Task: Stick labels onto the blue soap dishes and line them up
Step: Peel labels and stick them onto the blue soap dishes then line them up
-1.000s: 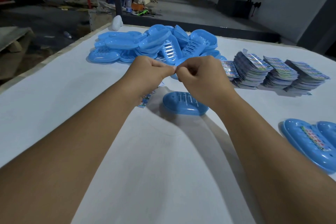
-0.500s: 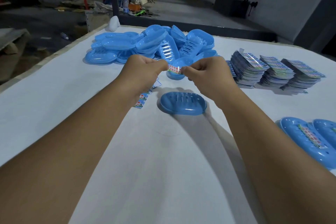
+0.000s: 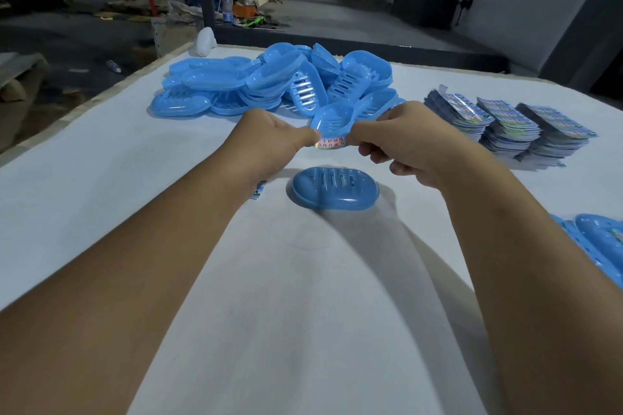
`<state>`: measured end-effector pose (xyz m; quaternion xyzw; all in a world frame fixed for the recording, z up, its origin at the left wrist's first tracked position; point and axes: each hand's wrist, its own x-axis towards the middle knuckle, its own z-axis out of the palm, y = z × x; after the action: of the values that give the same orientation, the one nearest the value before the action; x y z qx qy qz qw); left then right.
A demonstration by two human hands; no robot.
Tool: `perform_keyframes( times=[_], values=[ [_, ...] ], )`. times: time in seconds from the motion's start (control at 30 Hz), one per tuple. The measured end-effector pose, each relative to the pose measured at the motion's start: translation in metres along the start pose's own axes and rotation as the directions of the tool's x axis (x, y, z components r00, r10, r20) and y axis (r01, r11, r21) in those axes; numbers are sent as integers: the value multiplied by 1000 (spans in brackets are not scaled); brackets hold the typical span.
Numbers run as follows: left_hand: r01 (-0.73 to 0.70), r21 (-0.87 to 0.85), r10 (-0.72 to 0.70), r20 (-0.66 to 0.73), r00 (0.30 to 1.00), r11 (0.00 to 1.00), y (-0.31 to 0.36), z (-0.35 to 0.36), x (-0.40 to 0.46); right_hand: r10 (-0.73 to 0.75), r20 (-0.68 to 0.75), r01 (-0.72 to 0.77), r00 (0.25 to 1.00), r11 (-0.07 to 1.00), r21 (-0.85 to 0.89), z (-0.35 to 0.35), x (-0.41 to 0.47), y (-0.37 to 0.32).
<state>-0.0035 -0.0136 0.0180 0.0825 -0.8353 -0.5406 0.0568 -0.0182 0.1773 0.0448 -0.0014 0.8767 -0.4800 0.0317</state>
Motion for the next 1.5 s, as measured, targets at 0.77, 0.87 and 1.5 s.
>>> perform_keyframes(
  times=[0.77,0.87,1.5],
  values=[
    [-122,447,109,55,992,886,2,4,-13,80,151,-4,985,896,-443,-3,-3,3],
    [-128,459,110,66,992,879,2,4,-12,80,161,4,984,888,-461,-4,-2,4],
    [-193,639,192,72,979,744,6,4,-12,41,152,57,988,806,-589,-4,5,7]
  ],
)
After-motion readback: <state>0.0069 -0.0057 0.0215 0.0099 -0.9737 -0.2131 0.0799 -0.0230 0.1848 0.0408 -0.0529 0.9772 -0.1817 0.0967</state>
